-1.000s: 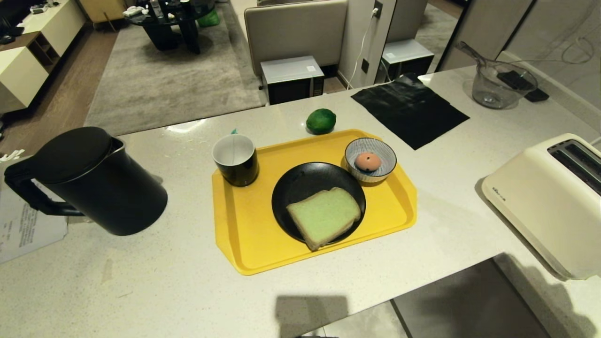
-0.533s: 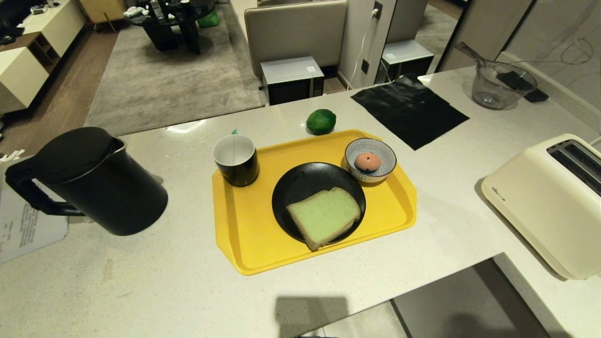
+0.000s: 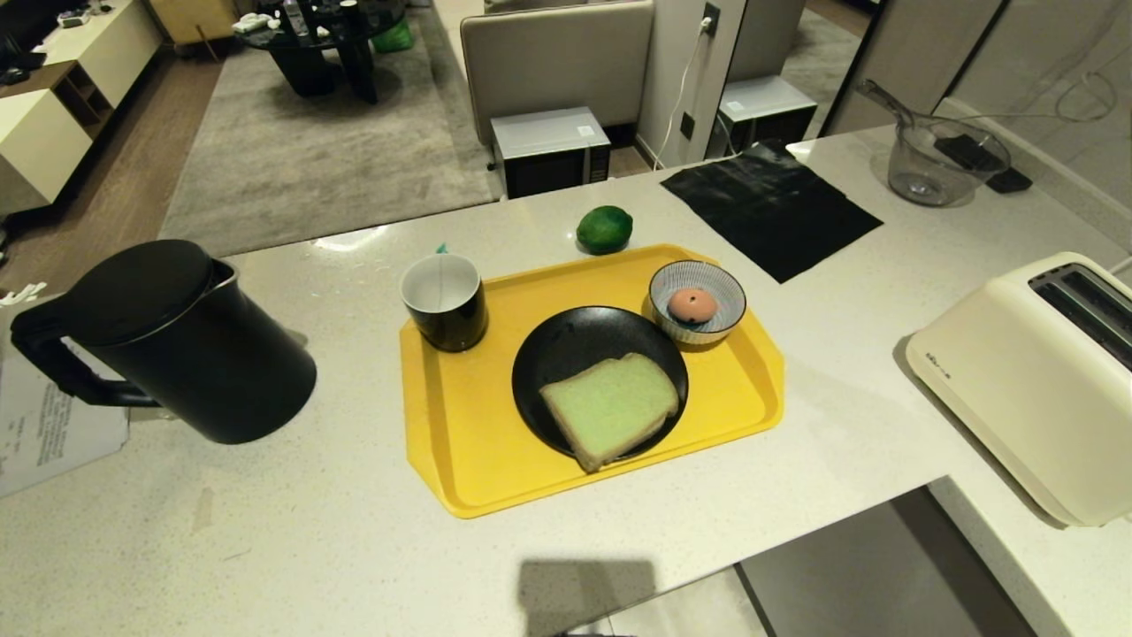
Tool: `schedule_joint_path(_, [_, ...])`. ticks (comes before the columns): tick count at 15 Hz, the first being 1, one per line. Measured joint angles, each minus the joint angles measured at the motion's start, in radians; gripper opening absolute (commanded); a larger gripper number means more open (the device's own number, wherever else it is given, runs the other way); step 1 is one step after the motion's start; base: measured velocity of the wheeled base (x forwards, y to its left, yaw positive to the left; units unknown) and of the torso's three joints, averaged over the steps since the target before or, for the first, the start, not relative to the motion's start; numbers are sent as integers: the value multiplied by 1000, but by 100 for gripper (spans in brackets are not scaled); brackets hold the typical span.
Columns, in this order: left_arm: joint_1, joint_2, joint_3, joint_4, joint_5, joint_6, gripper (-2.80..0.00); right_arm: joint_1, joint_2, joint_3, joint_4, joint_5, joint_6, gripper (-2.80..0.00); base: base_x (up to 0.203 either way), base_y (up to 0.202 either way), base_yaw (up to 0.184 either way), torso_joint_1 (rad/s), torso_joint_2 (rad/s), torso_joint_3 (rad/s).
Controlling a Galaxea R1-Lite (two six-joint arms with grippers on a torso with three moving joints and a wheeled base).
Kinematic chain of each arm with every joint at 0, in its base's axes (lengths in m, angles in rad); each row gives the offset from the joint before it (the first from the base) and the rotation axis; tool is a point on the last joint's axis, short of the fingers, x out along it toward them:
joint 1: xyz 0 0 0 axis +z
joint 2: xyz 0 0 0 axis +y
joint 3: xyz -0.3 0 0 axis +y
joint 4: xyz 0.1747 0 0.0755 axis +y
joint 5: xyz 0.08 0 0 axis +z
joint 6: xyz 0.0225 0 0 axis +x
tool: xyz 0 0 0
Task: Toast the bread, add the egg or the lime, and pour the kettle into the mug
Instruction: Pick up the kettle
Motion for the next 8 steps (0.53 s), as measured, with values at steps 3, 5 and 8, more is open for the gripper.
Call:
schedule_joint_path(3, [0,0,0,0,0,0,-280,1,-49,35,-13,-2,-7,-280,0,0,0,0,0,0])
schedule_joint_path(5, [0,0,0,0,0,0,-280,2,-61,91,-86,-19,-7,-280,0,0,0,0,0,0])
schedule_joint_path(8, [0,0,0,0,0,0,-280,2,-66,246,-283,-98,-5,-280,0,0,0,0,0,0])
